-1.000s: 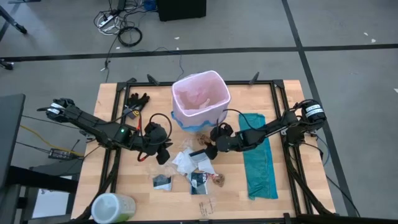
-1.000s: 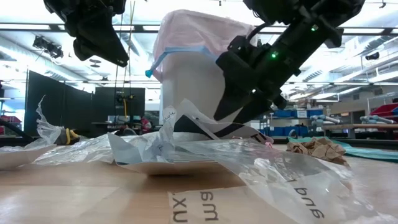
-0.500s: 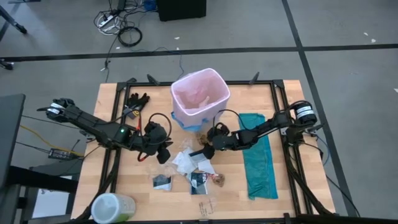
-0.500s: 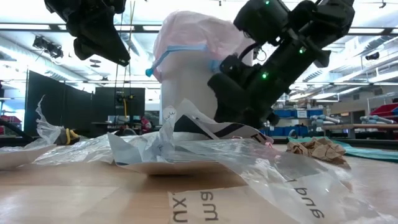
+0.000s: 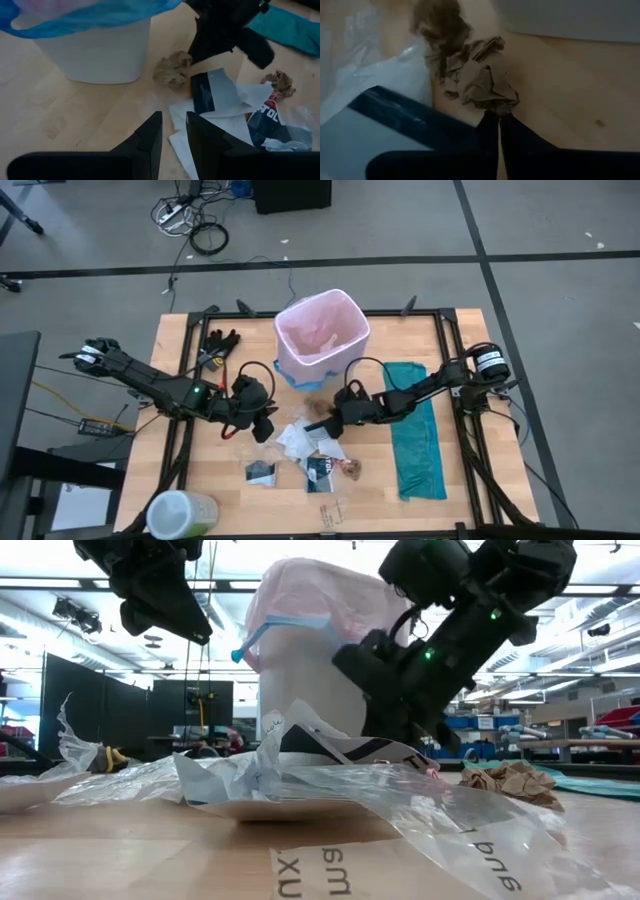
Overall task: Place trash/remove bag and relplace
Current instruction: Put the brown paper into the white trash bin
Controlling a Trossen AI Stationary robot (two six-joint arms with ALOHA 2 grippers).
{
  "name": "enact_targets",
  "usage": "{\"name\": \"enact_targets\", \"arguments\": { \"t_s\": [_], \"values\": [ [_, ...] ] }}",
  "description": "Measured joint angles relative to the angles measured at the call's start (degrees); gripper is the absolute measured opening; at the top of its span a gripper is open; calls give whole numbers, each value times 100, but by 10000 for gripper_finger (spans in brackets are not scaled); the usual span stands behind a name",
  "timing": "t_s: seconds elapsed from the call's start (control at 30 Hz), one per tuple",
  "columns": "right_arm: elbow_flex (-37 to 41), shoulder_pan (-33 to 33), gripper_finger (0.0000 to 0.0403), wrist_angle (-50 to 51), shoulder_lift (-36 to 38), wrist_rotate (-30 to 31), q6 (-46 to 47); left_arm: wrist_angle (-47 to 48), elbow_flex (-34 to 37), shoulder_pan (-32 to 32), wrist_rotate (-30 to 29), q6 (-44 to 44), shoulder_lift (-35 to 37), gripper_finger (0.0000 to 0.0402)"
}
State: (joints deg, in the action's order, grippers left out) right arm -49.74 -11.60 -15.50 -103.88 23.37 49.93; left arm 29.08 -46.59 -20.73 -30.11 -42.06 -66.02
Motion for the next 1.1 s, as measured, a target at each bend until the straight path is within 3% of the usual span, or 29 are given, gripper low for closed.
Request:
{"name": "enact_targets", "arguments": {
  "t_s": [0.2, 0.4, 0.57, 0.7, 0.8, 0.97, 1.1],
  "values": [
    [0, -415, 1, 7, 596, -117, 103, 2, 0, 0, 0, -9, 0, 96],
    [0, -672, 0, 67, 1739, -62, 93, 2, 0, 0, 2, 9, 0, 96],
    [-424, -665, 0, 508, 2759, 357, -568, 3, 0, 0, -2, 13, 0, 96],
    [-1091, -312, 0, 1268, 3203, 957, -1635, -12, 0, 0, -77, 20, 0, 96],
    [-1626, 142, 0, 1825, 3267, 1036, -2383, -35, 0, 0, -174, 24, 0, 96],
    [-2112, 996, 0, 2471, 3124, 813, -2973, -114, 0, 0, -230, 26, 0, 96],
    [-2149, 1530, 1, 2886, 3082, 296, -3215, -169, 0, 0, -243, 4, 0, 96]
  ]
}}
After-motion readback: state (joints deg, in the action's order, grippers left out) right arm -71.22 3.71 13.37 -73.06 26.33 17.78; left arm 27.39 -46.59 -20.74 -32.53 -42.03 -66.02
